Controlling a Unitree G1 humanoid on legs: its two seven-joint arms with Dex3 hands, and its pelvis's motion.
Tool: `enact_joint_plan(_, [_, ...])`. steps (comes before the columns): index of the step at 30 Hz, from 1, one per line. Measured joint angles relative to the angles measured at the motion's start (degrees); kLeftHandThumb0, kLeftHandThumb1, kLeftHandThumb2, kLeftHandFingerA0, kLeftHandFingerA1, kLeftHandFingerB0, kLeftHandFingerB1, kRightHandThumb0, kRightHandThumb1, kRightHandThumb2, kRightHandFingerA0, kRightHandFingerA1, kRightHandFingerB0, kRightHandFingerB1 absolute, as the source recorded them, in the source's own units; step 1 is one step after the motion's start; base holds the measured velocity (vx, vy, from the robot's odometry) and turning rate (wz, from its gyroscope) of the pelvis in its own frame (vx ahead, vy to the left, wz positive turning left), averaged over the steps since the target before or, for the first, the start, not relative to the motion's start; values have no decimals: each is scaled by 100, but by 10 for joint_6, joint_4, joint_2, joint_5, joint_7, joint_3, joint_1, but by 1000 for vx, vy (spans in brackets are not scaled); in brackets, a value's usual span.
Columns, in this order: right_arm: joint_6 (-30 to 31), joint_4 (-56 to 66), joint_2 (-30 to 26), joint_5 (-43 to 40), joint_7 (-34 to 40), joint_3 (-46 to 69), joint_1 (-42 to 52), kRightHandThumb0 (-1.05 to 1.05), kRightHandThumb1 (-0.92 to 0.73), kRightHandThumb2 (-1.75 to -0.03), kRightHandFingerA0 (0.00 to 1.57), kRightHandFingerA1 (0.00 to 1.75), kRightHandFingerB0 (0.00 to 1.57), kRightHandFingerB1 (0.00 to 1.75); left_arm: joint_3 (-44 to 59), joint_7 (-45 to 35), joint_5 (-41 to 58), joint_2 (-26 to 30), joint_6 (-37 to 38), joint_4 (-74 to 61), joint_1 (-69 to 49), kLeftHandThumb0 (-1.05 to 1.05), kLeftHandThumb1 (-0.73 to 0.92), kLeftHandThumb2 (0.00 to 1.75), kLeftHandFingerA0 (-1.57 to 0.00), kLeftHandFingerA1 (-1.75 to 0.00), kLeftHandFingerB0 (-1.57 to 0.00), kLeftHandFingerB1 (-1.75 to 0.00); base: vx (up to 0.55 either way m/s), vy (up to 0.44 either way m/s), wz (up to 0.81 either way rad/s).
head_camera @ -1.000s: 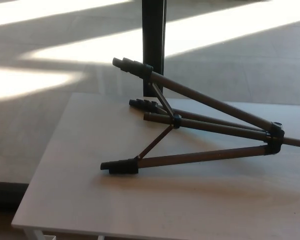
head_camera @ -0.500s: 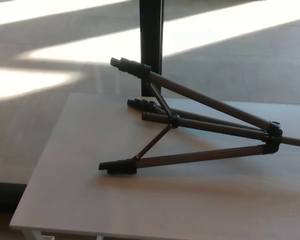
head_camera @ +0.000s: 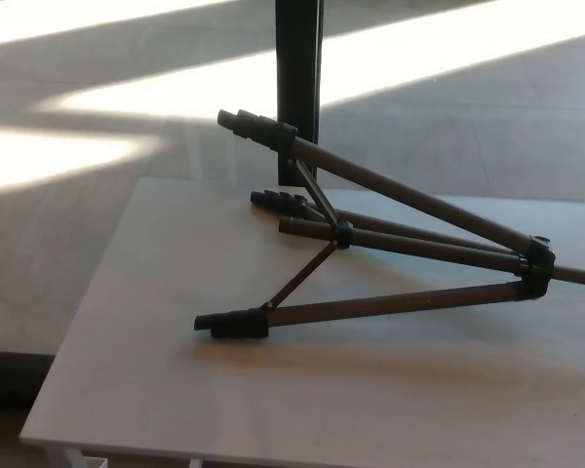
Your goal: Use both hands of the robot to pick up the tripod lying in the middle of the desk and make it stand upright on the desk
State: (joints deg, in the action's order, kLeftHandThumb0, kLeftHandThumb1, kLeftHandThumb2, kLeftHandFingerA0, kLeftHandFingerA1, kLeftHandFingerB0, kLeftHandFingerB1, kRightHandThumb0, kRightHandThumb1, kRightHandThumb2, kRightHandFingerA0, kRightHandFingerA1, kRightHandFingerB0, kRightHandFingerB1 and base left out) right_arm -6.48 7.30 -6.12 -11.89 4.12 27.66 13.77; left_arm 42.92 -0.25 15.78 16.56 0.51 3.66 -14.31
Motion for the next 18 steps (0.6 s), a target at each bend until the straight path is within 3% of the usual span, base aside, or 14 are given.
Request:
enact_joint_plan(1, [1,17,5,-1,0,-8,-2,-59,-68,-61,95,97,72,62,-2,1,2,0,-2,-17,9,-76,56,58,-101,-70,-84,-55,0,0,0])
enact_joint_plan(3, [3,52,16,-4,0,-27,-7,-60,-69,-60,96,95,74,60,-9,4,5,0,-7,-52,31,-67,60,59,-99,-73,-79,-58,0,0,0])
enact_joint_plan(4, [4,73,23,-5,0,-40,-9,-63,-53,-88,94,95,70,67,-16,6,7,0,-11,-73,45,-61,62,59,-98,-75,-74,-61,0,0,0])
enact_joint_plan(5, [6,93,29,-7,-1,-53,-11,-64,-65,-60,95,96,77,61,-23,7,9,0,-14,-93,58,-58,62,59,-91,-78,-74,-60,0,0,0])
enact_joint_plan(9, [23,166,54,-20,1,-106,-17,-63,-65,-60,89,103,73,66,-60,7,15,1,-29,-164,104,-59,64,60,-82,-78,-68,-54,0,0,0])
enact_joint_plan(10, [28,183,61,-24,2,-120,-19,-64,-61,-59,93,95,80,61,-71,6,16,2,-34,-181,114,-62,57,57,-76,-78,-65,-53,0,0,0])
enact_joint_plan(13, [51,228,87,-41,7,-166,-24,-64,-61,-58,92,93,78,62,-113,4,24,13,-55,-229,155,-62,59,58,-66,-79,-57,-54,0,0,0])
enact_joint_plan(16, [70,252,108,-53,11,-200,-26,-64,-61,-59,87,89,74,61,-149,-2,29,27,-75,-261,190,-62,62,59,-55,-68,-48,-48,0,0,0])
enact_joint_plan(17, [77,258,114,-57,13,-210,-26,-65,-61,-59,83,90,73,60,-160,-4,30,35,-82,-269,200,-61,48,86,-49,-70,-39,-57,0,0,0])
enact_joint_plan(18, [85,264,121,-62,15,-219,-27,-65,-61,-59,83,90,73,60,-174,-7,31,44,-90,-279,214,-61,48,86,-49,-70,-39,-57,0,0,0])
